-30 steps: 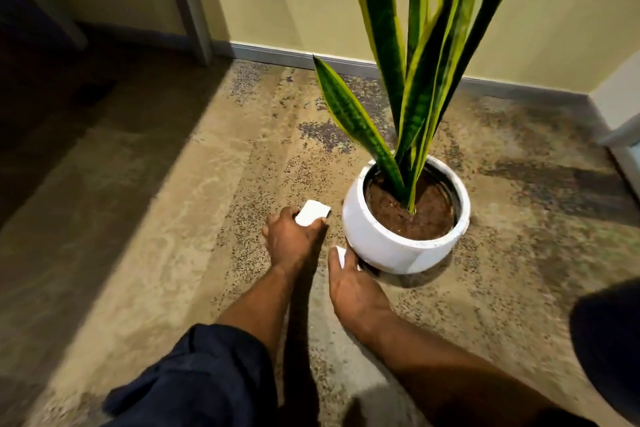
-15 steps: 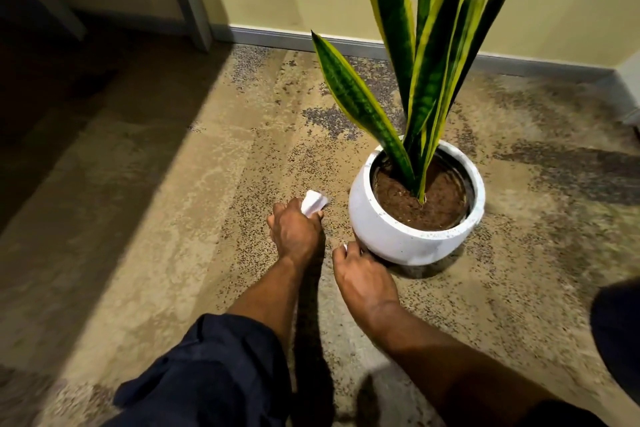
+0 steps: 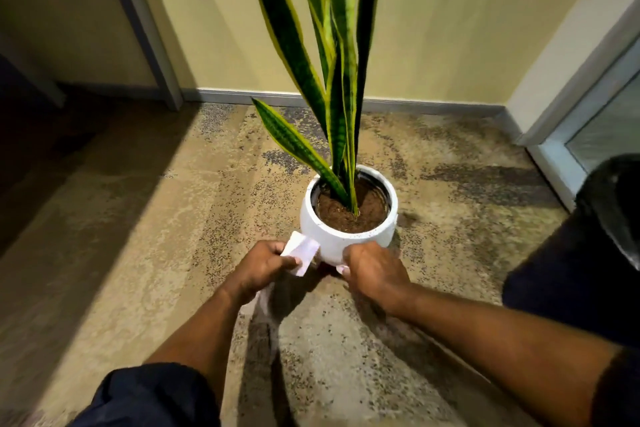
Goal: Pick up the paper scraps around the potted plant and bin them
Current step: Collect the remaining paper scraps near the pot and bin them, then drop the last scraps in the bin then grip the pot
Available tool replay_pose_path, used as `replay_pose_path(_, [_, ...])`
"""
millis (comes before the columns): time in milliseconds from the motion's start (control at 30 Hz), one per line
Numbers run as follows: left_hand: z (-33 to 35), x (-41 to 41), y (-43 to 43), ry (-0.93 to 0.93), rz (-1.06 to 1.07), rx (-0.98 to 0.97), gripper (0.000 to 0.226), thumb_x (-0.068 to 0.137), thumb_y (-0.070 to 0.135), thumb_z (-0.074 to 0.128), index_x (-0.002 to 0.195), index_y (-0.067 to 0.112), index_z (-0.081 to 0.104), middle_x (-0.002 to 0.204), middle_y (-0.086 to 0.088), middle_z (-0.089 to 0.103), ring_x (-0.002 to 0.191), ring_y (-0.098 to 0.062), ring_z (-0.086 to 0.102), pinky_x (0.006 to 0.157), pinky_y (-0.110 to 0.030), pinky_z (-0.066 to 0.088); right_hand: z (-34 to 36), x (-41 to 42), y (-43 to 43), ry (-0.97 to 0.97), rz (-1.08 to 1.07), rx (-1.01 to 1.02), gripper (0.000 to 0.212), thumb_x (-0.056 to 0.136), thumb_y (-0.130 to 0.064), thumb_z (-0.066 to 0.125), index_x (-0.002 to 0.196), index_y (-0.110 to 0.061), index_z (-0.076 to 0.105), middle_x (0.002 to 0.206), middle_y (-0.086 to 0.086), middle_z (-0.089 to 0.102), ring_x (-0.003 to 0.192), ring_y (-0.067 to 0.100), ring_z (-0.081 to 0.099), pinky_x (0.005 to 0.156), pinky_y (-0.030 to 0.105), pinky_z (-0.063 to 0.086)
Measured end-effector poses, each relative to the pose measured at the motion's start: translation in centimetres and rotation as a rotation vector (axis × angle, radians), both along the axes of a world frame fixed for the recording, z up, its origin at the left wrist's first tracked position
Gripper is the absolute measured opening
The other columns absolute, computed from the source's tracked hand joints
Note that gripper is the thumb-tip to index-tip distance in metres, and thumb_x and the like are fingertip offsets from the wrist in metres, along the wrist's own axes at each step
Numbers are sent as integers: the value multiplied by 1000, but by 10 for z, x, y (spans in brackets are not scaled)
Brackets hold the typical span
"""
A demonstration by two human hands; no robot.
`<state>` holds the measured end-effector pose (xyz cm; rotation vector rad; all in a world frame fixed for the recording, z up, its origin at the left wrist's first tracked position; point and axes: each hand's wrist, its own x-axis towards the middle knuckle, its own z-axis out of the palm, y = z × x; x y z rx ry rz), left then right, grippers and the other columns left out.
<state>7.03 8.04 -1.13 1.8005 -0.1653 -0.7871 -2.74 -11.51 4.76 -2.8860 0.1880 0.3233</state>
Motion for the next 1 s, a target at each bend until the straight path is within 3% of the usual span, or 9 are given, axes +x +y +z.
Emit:
replay_pose_path(133, [52, -10, -4, 287, -436, 137, 17, 75, 10, 81, 87, 3, 72, 77, -12, 66, 64, -17, 61, 61, -26, 54, 51, -8, -36, 222, 157, -31, 16, 82, -28, 68, 88, -13, 69, 94, 10, 70, 88, 26, 65, 68, 30, 48])
replay_pose_path(233, [97, -26, -29, 299, -549, 185, 14, 81, 12, 76, 87, 2, 69, 77, -14, 66, 64, -18, 64, 67, -27, 57, 88, -11, -67, 311, 149, -96, 3, 79, -18, 70, 78, -16, 68, 84, 8, 72, 74, 24, 64, 66, 29, 52])
replay_pose_path(400, [171, -67, -125, 42, -452, -37, 29, 96, 18, 61, 67, 12, 56, 64, -6, 51, 61, -19, 56, 69, -32, 53, 168, -18, -135, 473, 12, -114, 8, 80, -16, 75, 85, -13, 70, 72, 10, 71, 52, 19, 62, 54, 28, 55])
replay_pose_path(467, [197, -91, -171, -85, -400, -126, 32, 96, 24, 60, 66, 16, 54, 64, -4, 49, 63, -19, 52, 60, -27, 48, 208, -32, -175, 575, -125, -82, 12, 80, -16, 77, 89, -11, 70, 61, 5, 69, 49, 16, 64, 51, 26, 53])
replay_pose_path(533, [216, -115, -214, -187, -330, -200, 33, 94, 28, 62, 66, 17, 50, 62, -6, 43, 56, -18, 43, 48, -19, 36, 242, -51, -212, 666, -223, -159, 24, 80, -23, 77, 99, -9, 72, 66, 4, 72, 51, 14, 67, 49, 23, 53])
replay_pose_path(733, [241, -184, -317, -447, -295, -148, 46, 81, 26, 76, 50, 13, 44, 53, -6, 36, 53, -20, 31, 53, -31, 23, 266, -110, -273, 688, -478, -282, 39, 84, -28, 71, 112, -1, 66, 90, 12, 66, 74, 22, 63, 60, 29, 52])
replay_pose_path(800, [243, -198, -335, -536, -293, -66, 56, 80, 37, 77, 47, 11, 40, 46, -3, 36, 46, -22, 31, 49, -33, 23, 265, -120, -276, 699, -529, -277, 29, 90, -25, 65, 107, -1, 67, 88, 9, 67, 70, 19, 65, 66, 30, 55])
replay_pose_path(867, [240, -207, -344, -567, -286, -23, 57, 82, 48, 72, 49, 11, 43, 47, -3, 42, 47, -25, 41, 48, -33, 28, 265, -121, -274, 702, -546, -324, 17, 95, -18, 57, 93, -4, 67, 71, 5, 67, 48, 12, 64, 52, 24, 53])
replay_pose_path(1000, [227, -204, -325, -734, -250, -119, 35, 94, 40, 58, 79, 9, 67, 76, -12, 67, 75, -31, 62, 64, -37, 46, 265, -107, -255, 552, -479, -512, 24, 89, -5, 50, 67, -3, 59, 37, 3, 59, 37, 14, 61, 58, 31, 56])
